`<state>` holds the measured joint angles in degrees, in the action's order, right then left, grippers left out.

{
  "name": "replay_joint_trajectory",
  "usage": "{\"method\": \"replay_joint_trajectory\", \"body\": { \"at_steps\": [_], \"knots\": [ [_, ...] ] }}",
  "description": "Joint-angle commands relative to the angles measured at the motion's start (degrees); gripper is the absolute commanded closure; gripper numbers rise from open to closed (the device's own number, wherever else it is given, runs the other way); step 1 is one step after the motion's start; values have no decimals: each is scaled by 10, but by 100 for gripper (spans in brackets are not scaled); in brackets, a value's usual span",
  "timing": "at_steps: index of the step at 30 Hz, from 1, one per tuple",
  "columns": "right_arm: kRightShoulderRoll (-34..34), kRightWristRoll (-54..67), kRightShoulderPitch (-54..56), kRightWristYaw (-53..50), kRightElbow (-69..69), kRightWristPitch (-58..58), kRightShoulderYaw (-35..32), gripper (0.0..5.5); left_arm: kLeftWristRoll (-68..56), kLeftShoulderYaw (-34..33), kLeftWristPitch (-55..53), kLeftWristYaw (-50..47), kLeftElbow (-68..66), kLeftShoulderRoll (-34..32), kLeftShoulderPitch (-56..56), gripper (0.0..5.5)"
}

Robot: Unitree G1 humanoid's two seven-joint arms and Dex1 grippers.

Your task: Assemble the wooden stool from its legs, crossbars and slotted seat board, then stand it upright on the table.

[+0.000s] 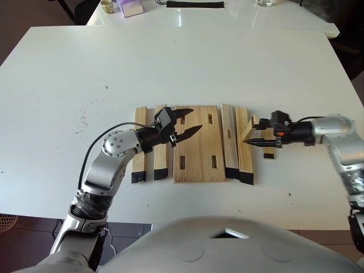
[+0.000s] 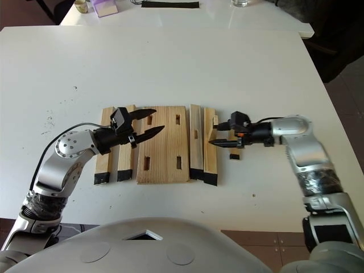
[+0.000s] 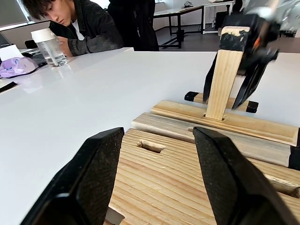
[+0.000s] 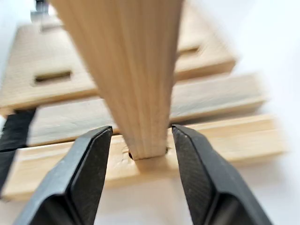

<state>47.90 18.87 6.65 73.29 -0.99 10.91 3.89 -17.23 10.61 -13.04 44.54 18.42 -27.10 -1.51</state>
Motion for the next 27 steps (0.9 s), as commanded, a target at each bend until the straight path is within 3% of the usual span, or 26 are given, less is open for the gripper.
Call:
{"method": "replay_joint_trajectory", "body": {
  "at_steps": [1, 4, 9, 16, 21, 27],
  "knots": [
    [38, 57, -123, -37, -174, 63, -108, 315, 1, -30, -3, -22, 20, -8, 26, 275],
    [11, 43, -243, -123, -298, 113, -159, 315, -1, -53, -3, -36, 39, -14, 61, 275],
    [-68, -14, -402, -307, -463, 235, -135, 244, 3, -82, -9, -54, 67, -22, 109, 275],
    [-183, -29, -379, -501, -531, 401, -76, 240, 14, -75, -16, -63, 77, -26, 114, 275],
    [-207, -57, -386, -552, -508, 408, -23, 240, 16, -66, -17, -60, 71, -24, 104, 275],
    [-225, -69, -379, -575, -483, 397, -5, 240, 20, -55, -15, -56, 65, -22, 93, 275]
  ]
}}
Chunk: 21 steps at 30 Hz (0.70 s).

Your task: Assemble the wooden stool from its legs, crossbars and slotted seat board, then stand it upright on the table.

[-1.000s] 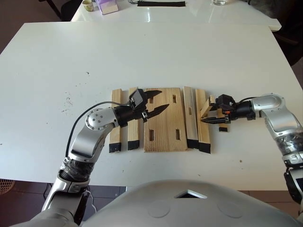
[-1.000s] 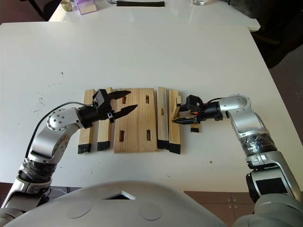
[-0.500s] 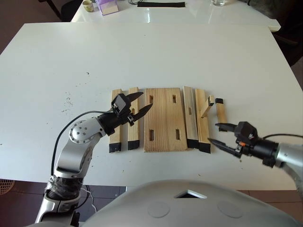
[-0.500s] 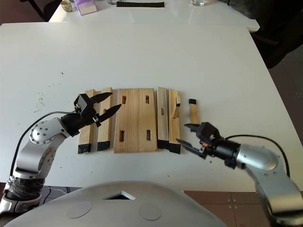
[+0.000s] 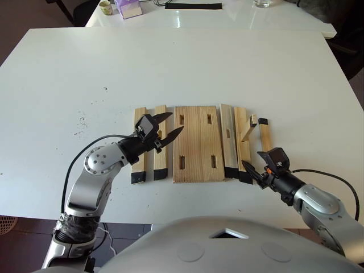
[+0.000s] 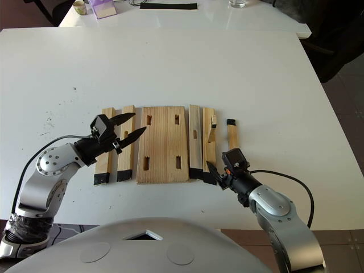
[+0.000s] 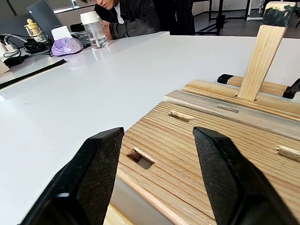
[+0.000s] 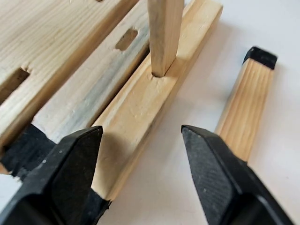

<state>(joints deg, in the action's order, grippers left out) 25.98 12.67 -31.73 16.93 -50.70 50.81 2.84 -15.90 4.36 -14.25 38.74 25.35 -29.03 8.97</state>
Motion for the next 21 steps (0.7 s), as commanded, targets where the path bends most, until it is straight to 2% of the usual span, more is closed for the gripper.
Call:
{"method": "replay_joint_trajectory", "body": {
  "at_steps": [1, 8, 21],
  "knots": [
    [-8, -6, 8, -13, 14, -1, 5, 240, 8, 9, -2, 1, -5, -3, -12, 275],
    [-10, 0, 28, -14, 13, 3, -4, 240, 13, 16, 0, -8, -1, 3, -3, 275],
    [-31, -8, 27, -34, 23, 8, 37, 240, 20, 25, 0, -16, -4, 8, -5, 275]
  ]
}}
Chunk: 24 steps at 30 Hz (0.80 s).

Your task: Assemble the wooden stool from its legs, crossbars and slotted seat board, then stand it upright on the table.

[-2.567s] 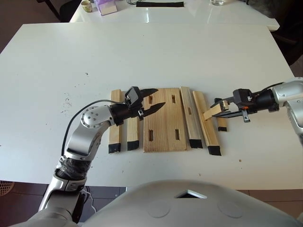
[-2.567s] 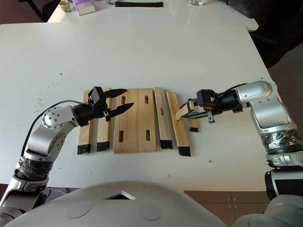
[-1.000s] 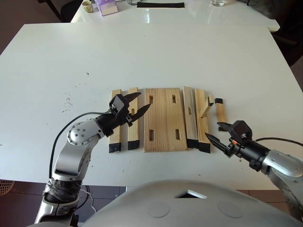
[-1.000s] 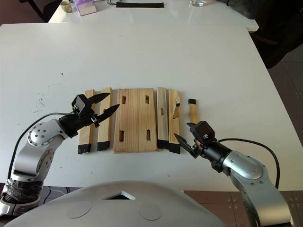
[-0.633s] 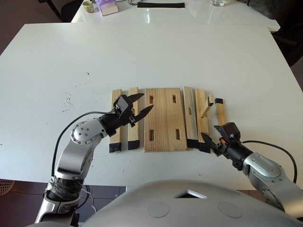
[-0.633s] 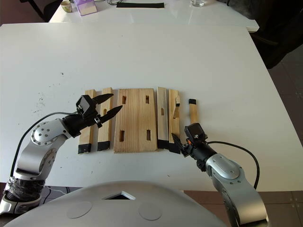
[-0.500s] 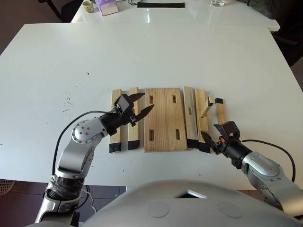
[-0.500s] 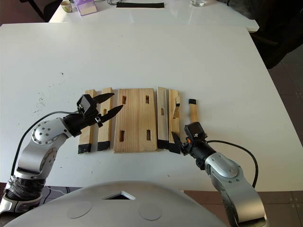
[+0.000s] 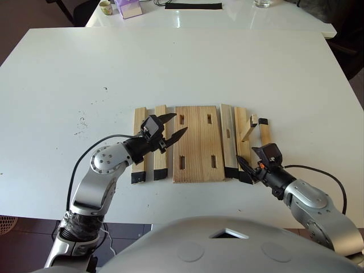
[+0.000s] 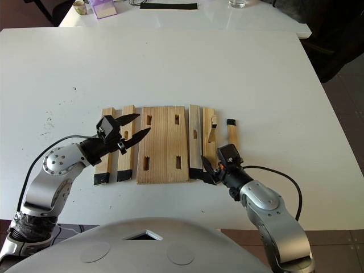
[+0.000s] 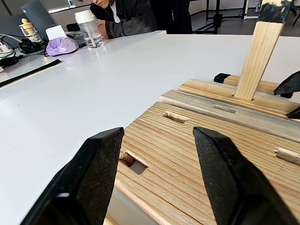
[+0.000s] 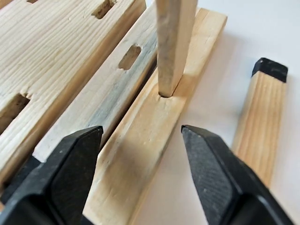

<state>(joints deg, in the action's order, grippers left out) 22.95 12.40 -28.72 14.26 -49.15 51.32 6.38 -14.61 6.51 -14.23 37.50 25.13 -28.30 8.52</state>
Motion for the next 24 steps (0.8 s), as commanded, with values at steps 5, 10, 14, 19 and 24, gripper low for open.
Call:
{"method": "replay_joint_trajectory", "body": {
  "at_steps": [5, 10, 14, 19, 24],
  "knots": [
    [10, -17, -10, -9, 41, -14, -3, 240, 10, 6, 1, -7, -1, 1, 2, 275],
    [29, -20, -27, 3, 56, -33, -19, 240, 12, 7, 2, -13, 3, 1, 11, 275],
    [49, -16, -31, 24, 60, -37, -24, 240, 17, 8, 2, -21, 11, 4, 20, 275],
    [71, -14, -41, 45, 65, -42, -30, 240, 22, 11, 1, -30, 16, 8, 30, 275],
    [71, -14, -37, 54, 85, -55, -35, 269, 27, 12, 1, -37, 19, 14, 33, 275]
  ]
}}
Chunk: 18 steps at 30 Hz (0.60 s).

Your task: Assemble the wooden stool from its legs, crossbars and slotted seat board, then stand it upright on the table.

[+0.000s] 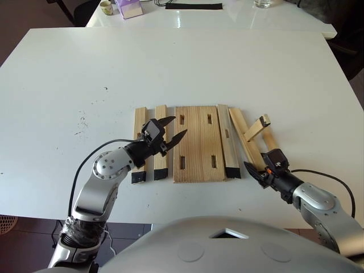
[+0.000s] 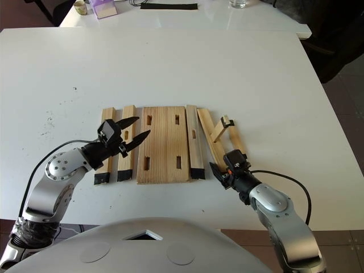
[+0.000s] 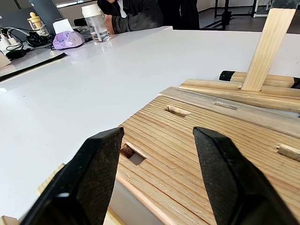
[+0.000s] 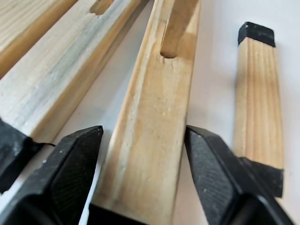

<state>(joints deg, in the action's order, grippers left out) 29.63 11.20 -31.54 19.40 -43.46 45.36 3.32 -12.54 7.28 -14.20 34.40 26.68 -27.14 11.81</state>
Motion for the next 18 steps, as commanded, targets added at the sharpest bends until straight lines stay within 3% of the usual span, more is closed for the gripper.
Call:
{"method": "replay_joint_trajectory", "body": {
  "at_steps": [1, 5, 14, 18],
  "knots": [
    [2, -2, -8, 3, 31, 1, -6, 281, 7, 5, 1, -7, 3, 3, -1, 275],
    [-14, 0, 3, -5, 42, -10, -15, 338, 10, 2, 2, -12, -2, 8, -6, 275],
    [-68, 53, 90, -13, 30, -9, -77, 340, 1, -20, -12, -29, -14, 18, -34, 275],
    [-70, 144, 188, 41, 21, -48, -140, 340, -128, -65, -86, 7, 32, 16, -70, 248]
  ]
}}
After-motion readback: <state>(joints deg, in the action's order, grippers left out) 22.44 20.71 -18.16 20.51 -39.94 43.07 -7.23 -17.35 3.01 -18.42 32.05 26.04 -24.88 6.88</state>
